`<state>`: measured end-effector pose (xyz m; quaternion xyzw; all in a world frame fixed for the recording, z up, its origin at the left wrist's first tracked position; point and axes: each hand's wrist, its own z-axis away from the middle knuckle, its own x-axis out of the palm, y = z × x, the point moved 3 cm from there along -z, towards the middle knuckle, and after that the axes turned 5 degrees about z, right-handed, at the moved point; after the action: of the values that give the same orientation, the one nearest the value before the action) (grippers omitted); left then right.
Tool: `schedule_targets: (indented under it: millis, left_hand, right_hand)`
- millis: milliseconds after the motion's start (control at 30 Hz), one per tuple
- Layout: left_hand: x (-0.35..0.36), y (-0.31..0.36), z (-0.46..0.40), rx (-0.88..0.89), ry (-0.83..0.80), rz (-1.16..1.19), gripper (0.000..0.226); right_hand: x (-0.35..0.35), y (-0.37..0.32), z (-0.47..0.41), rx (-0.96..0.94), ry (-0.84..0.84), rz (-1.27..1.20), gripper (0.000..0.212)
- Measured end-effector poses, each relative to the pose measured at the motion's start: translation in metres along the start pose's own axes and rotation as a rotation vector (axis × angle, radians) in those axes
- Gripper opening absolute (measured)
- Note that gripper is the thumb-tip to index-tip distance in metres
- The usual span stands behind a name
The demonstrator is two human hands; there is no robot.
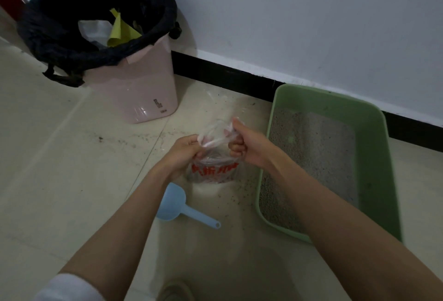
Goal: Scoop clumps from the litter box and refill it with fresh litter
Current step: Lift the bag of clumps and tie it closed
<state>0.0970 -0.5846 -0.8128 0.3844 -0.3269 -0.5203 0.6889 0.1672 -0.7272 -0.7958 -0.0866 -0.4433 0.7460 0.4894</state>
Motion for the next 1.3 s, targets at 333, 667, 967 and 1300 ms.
schedule_targets:
  millis: [333,667,967,1300]
  left_hand:
    - [-0.005,0.010,-0.005,-0.109,-0.213,0.162,0.031]
    - [-0.003,0.018,-0.002,-0.050,-0.023,-0.210,0.022]
    - [-0.009,0.013,-0.005,-0.143,-0.060,0.508,0.039]
    - [-0.006,0.011,-0.008,-0.222,0.167,1.161,0.011]
  right_hand:
    - [0.005,-0.020,0.002,-0.341,0.365,1.038,0.038]
    - [0.010,-0.022,-0.001,-0.382,0.324,0.632,0.019]
    - [0.000,-0.020,0.001,-0.289,0.280,0.493,0.016]
    - [-0.001,-0.009,-0.002,-0.173,0.423,0.020,0.023]
